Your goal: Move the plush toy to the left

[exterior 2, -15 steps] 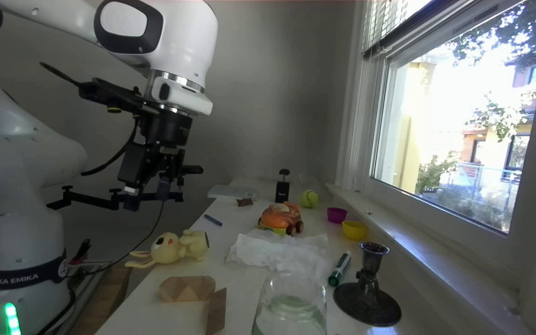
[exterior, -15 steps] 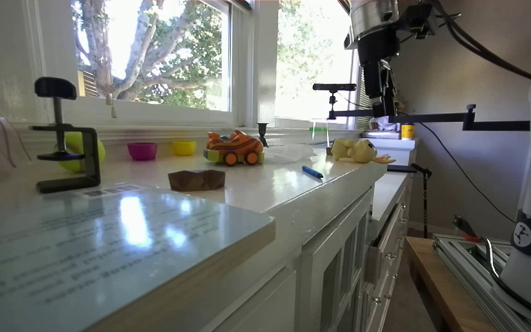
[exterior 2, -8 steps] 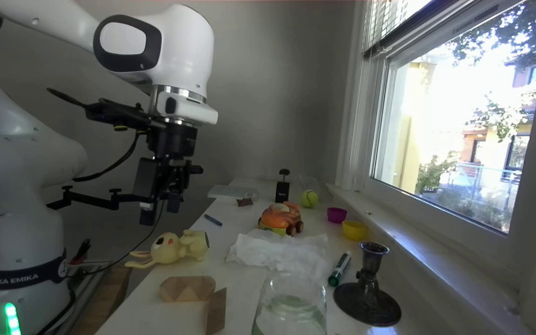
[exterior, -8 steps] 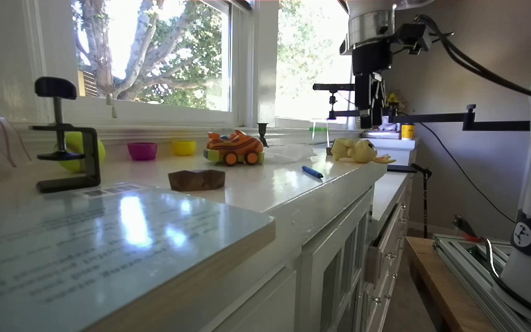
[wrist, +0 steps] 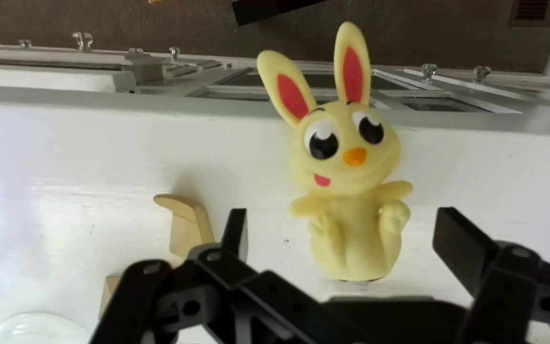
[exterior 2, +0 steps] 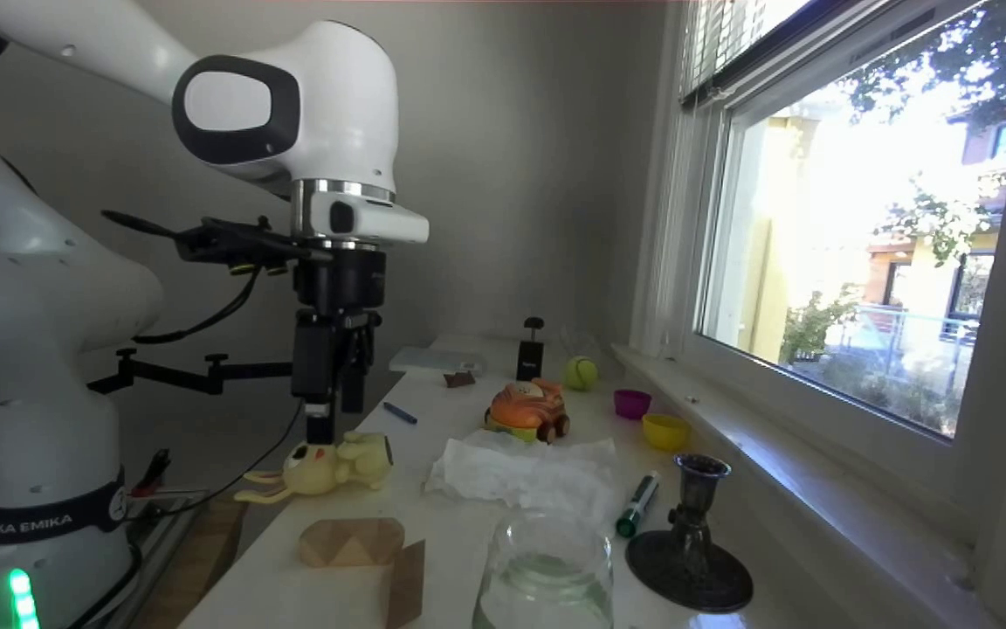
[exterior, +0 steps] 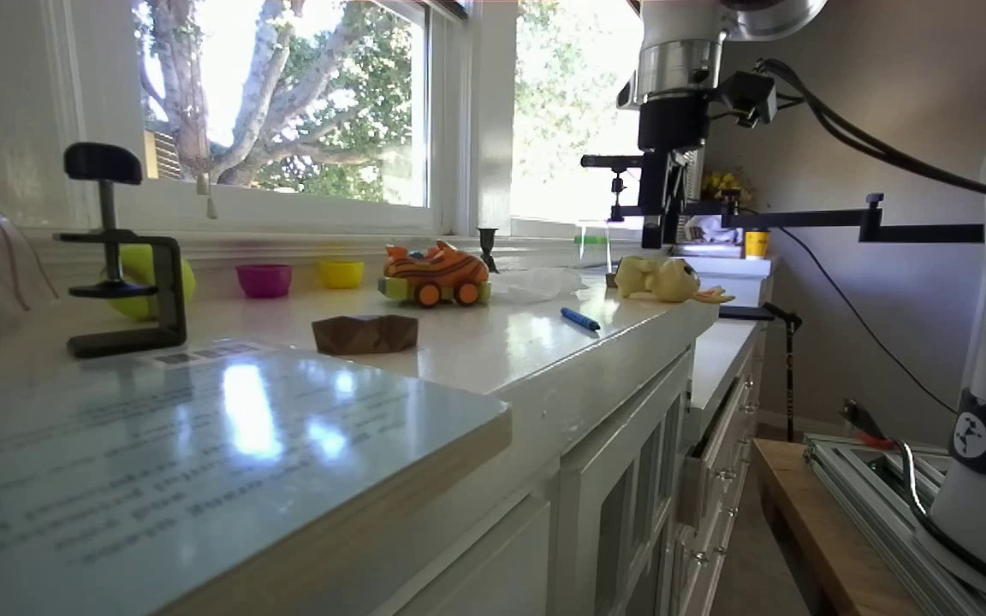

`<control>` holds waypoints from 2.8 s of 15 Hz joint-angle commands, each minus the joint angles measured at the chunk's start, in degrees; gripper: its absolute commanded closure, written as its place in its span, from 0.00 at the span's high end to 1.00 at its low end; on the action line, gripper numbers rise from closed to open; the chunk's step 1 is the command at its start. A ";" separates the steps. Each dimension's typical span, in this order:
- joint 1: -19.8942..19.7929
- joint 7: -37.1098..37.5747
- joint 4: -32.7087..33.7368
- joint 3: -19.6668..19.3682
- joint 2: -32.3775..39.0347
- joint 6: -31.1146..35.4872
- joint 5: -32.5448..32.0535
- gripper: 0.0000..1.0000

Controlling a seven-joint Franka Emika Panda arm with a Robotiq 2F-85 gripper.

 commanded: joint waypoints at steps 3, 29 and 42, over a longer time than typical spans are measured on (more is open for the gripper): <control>2.29 -7.22 0.07 -2.96 1.74 3.94 2.24 1.00; 2.39 -17.04 -0.14 -5.17 2.53 1.54 1.26 1.00; 2.82 -16.96 -0.18 -3.44 9.94 7.97 1.09 1.00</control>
